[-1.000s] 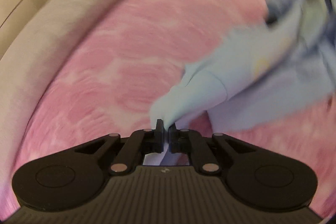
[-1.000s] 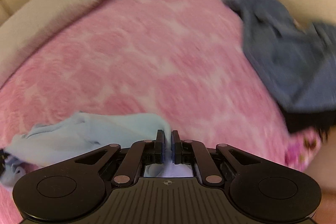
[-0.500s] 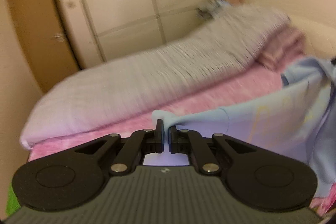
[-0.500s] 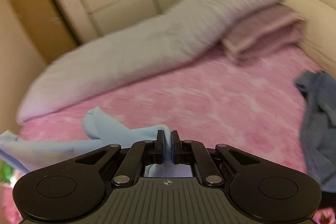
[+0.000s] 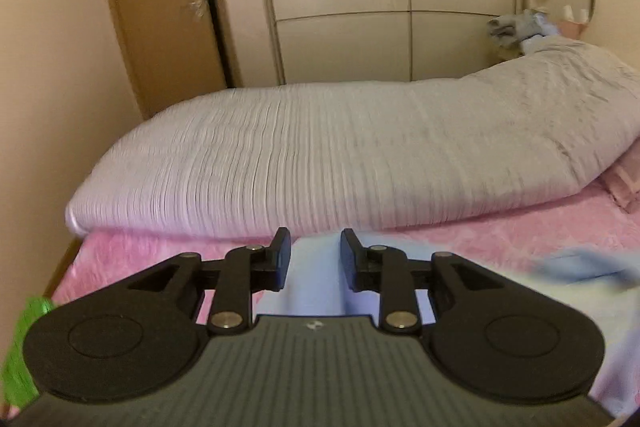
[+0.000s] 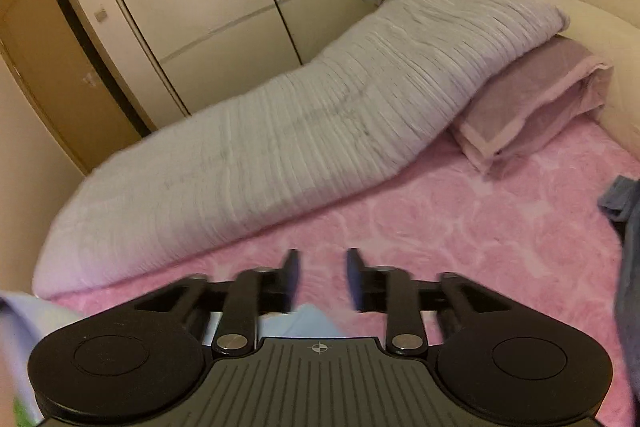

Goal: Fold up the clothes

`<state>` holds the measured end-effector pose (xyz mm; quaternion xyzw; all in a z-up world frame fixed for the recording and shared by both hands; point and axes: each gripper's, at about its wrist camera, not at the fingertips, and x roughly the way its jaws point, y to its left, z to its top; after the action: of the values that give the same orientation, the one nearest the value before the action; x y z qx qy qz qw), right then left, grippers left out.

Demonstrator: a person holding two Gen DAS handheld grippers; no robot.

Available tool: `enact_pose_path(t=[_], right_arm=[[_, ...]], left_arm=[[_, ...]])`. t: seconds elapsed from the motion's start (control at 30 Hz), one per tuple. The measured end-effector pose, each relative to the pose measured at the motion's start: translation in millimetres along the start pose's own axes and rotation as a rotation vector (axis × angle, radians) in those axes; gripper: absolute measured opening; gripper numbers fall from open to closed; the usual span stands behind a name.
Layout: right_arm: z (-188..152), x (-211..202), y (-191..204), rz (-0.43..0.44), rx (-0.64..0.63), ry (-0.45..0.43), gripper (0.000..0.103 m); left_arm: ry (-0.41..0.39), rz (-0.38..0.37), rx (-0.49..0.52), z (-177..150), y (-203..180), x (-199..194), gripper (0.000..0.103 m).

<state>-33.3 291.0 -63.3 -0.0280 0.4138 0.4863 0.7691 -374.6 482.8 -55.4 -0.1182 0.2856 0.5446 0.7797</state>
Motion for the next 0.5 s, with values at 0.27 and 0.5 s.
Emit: enact_pose_path(t=[0.27, 0.5], right_arm=[[-110, 1, -36, -0.085, 0.101, 0.216, 0.05], [-234, 46, -66, -0.241, 0.169, 0.44, 0.05]], left_arm=[[0.277, -0.016, -0.048, -128, 31, 8, 0.036], [0.48, -0.117, -0.168, -231, 31, -9, 0.036]])
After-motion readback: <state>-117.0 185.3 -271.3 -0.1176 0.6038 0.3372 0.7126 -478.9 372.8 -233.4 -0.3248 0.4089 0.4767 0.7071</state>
